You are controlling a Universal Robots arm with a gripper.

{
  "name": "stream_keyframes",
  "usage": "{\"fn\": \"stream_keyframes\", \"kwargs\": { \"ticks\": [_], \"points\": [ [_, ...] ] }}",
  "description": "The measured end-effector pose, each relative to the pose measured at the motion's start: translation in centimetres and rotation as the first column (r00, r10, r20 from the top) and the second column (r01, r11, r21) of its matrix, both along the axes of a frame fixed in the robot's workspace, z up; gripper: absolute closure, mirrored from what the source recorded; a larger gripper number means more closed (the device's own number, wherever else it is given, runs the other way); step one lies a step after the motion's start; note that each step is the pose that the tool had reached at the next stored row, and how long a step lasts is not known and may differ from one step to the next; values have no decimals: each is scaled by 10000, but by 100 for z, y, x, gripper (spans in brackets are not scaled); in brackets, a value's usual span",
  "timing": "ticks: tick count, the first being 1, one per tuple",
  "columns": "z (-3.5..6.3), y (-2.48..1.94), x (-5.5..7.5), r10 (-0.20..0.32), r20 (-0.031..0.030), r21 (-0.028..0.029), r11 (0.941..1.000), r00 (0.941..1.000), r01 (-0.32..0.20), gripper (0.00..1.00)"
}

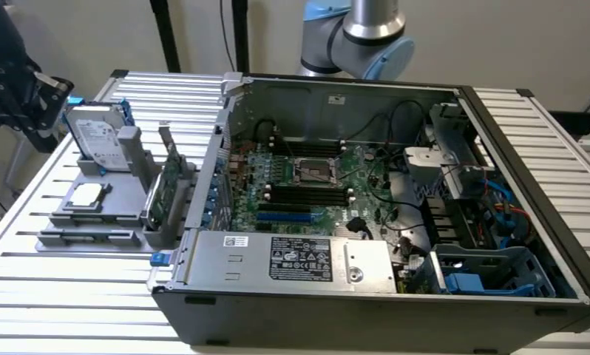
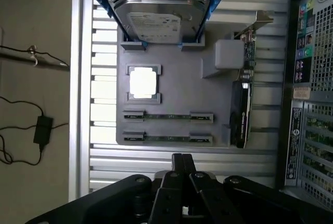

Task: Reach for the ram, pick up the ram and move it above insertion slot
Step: 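Reach for the ram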

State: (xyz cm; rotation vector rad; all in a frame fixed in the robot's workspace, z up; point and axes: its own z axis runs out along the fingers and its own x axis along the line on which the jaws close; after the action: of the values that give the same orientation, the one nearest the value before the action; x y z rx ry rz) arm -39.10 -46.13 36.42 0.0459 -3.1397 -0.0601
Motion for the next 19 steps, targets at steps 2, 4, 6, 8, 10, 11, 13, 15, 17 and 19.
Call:
{"fn": "stream_keyframes", "kwargs": {
  "ticks": [2,4,6,8,10,11,13,15,17,19],
  "points": [
    [-28,-2,36,66,-1,-1,10000,10000,-66,89],
    [-50,-2,38,221,0,0,9998,9998,-221,89],
    [-58,-2,39,577,-2,-1,9983,9983,-577,89],
    [-67,-3,39,953,-2,-1,9954,9954,-953,89],
    [-73,-2,38,1304,-2,-1,9915,9915,-1304,89],
    [-76,-3,39,1483,-2,-1,9889,9889,-1483,89],
    [-82,-2,39,1854,-1,-1,9827,9827,-1854,89],
    [-87,-2,38,2206,-2,-1,9754,9754,-2206,89],
    [-91,-3,38,2560,-3,-1,9667,9667,-2560,89],
    [-96,-3,39,2906,-1,-1,9569,9569,-2906,89]
  ]
}}
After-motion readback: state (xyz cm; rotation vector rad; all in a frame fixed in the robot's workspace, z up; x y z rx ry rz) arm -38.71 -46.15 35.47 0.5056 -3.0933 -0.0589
